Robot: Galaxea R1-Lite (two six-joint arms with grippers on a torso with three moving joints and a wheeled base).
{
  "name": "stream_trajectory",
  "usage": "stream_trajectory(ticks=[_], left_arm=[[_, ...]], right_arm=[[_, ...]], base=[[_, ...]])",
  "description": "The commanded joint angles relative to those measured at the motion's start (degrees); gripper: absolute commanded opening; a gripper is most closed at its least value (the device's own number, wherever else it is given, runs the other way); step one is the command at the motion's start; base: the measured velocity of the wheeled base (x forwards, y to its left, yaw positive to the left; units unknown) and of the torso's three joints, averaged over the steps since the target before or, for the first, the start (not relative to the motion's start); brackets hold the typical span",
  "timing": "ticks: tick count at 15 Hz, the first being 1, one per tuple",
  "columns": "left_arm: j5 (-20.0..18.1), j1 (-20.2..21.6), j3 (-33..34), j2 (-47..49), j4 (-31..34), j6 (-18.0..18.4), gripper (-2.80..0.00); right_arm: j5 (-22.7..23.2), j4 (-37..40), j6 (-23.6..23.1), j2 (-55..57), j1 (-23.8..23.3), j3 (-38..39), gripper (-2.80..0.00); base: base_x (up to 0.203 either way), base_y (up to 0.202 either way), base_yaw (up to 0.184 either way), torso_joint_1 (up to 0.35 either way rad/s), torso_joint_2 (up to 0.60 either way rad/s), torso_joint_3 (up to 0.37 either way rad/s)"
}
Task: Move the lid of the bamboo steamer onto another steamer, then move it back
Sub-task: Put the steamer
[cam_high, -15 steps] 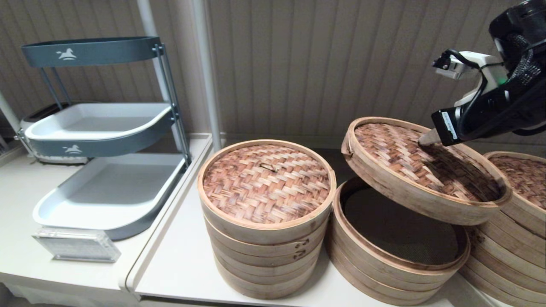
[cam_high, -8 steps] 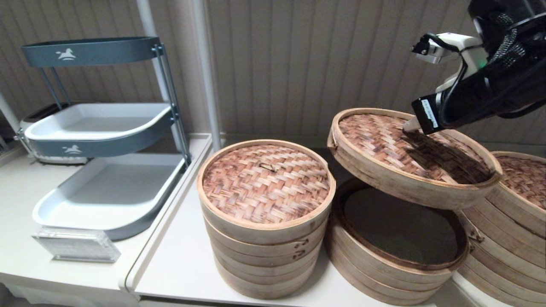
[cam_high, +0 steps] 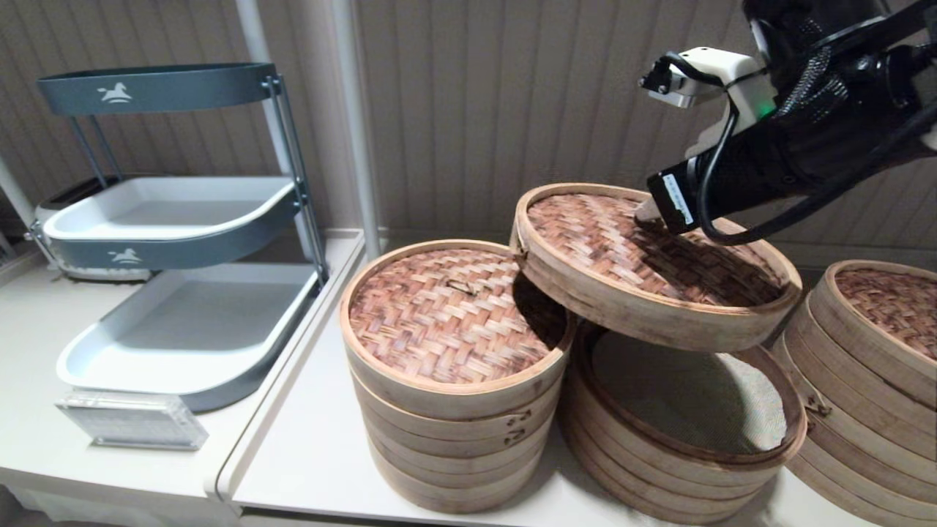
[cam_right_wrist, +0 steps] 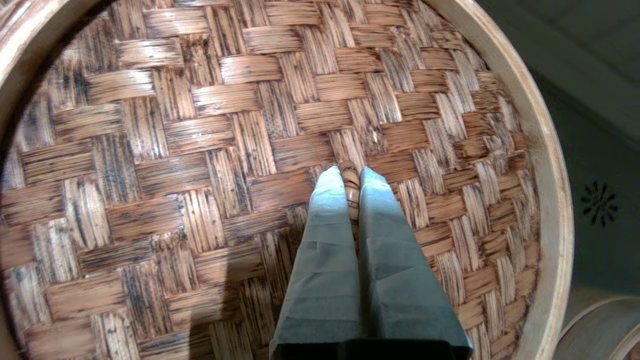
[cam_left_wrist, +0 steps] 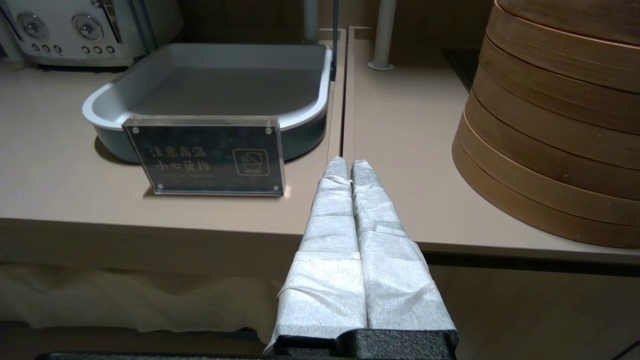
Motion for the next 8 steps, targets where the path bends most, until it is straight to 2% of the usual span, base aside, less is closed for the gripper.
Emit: stream_trajectory(ticks=[1, 7, 8], left_arm=[[-0.01, 0.0, 1.58, -0.02, -0.05, 0.02, -2.8], [-0.01, 0.0, 1.58, -0.02, -0.05, 0.02, -2.8], [-0.01, 0.0, 1.58, -0.02, -0.05, 0.02, -2.8]], right_arm=[[-0.16, -0.89, -1.05, 0.44, 1.38, -0.01, -2.8], [-0.48, -4.51, -3.35, 2.18, 3.09, -0.01, -2.8], [-1.09, -6.38, -4.65, 3.53, 4.78, 0.05, -2.8]], base=[[0.0, 0.0, 0.0, 0.0, 0.0, 0.0], [0.0, 0.0, 0.0, 0.0, 0.0, 0.0], [0.0, 0.0, 0.0, 0.0, 0.0, 0.0]])
